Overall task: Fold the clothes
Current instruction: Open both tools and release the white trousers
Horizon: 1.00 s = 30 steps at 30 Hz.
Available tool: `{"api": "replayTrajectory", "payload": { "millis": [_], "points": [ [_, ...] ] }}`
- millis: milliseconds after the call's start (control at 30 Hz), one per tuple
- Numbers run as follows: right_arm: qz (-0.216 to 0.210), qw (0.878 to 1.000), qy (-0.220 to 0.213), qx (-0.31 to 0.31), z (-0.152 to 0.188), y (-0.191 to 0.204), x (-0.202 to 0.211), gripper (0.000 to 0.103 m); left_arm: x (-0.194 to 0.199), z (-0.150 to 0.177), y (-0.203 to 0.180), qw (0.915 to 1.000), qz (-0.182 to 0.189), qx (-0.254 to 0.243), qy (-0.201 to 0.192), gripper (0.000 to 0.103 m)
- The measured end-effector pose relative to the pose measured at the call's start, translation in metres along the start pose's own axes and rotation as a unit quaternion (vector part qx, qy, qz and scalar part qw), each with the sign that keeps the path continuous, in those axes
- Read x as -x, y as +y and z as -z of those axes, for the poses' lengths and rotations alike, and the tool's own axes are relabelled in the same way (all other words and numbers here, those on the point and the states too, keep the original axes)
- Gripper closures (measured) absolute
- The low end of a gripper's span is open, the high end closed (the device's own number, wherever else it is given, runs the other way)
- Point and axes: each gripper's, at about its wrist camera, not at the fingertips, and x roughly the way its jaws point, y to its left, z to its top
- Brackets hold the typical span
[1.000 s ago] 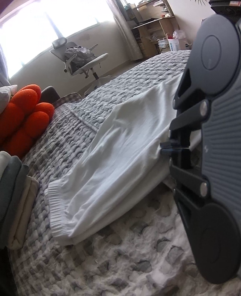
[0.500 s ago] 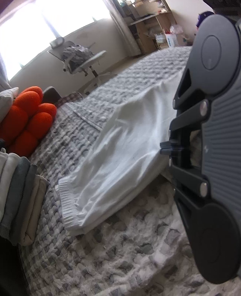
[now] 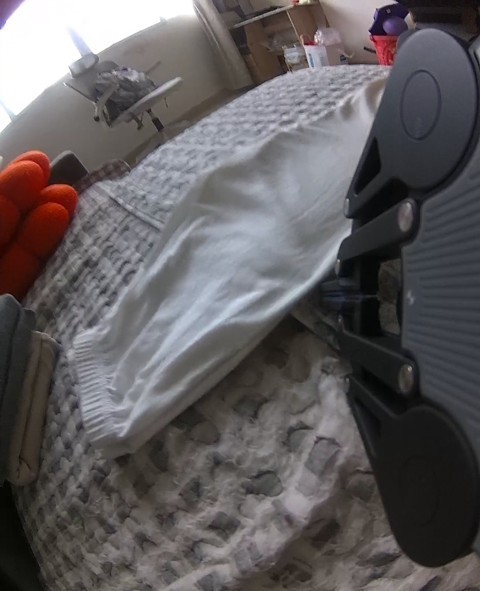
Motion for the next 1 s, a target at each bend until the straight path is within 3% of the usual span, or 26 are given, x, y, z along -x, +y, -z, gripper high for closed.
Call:
{"api": "replayTrajectory", "payload": {
  "millis": [67,133,267,367,500,833,900,1000],
  "points": [
    [-0.013,1.0,-0.004,-0.008,-0.001,-0.002,0.003,0.089,0.009,-0.002,0.005,0.9998,0.015,0.01,-0.012,0.1],
    [-0.015,1.0,-0.006,-0.013,-0.003,-0.002,0.004,0.089,0.019,-0.005,0.011,0.9989,0.029,0.022,-0.028,0.095],
    [-0.012,0.999,-0.018,-0.027,-0.01,-0.005,0.005,0.083,0.036,-0.014,0.026,0.9955,0.006,0.053,-0.078,0.084],
    [-0.01,0.999,-0.027,-0.03,-0.016,-0.004,0.005,0.074,0.042,-0.022,0.036,0.9916,-0.014,0.075,-0.104,0.084],
    [-0.009,0.999,-0.034,-0.028,-0.023,-0.002,0.003,0.074,0.041,-0.035,0.039,0.9878,-0.033,0.084,-0.127,0.084],
    [-0.001,0.998,-0.041,-0.038,-0.031,-0.003,0.0,0.074,0.027,-0.054,0.033,0.9787,-0.103,0.046,-0.172,0.084],
    [0.001,0.998,-0.042,-0.041,-0.032,-0.003,-0.001,0.074,0.024,-0.054,0.031,0.9746,-0.127,0.032,-0.181,0.095],
    [0.005,0.998,-0.042,-0.046,-0.033,-0.004,-0.002,0.074,0.019,-0.055,0.031,0.9657,-0.174,0.014,-0.193,0.097]
  ]
}}
